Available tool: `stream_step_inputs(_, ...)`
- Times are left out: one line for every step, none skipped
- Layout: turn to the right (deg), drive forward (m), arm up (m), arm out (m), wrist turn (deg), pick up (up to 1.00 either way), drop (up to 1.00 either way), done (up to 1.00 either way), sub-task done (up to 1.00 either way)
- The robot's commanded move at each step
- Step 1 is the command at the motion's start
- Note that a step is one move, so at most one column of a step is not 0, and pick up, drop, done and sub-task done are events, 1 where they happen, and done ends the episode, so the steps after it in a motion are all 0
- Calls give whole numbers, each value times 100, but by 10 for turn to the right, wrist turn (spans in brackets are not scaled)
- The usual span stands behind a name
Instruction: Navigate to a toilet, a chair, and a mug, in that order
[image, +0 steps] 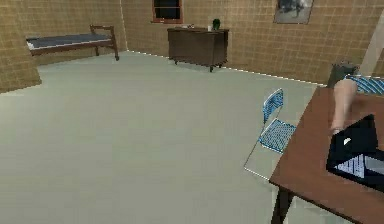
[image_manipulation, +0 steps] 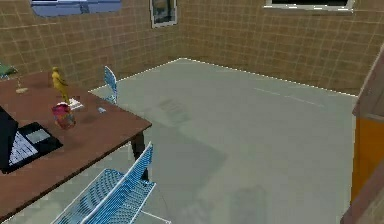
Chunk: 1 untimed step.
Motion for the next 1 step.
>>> stream_step_inputs(0,85,0,0,0,0,0,0,0)
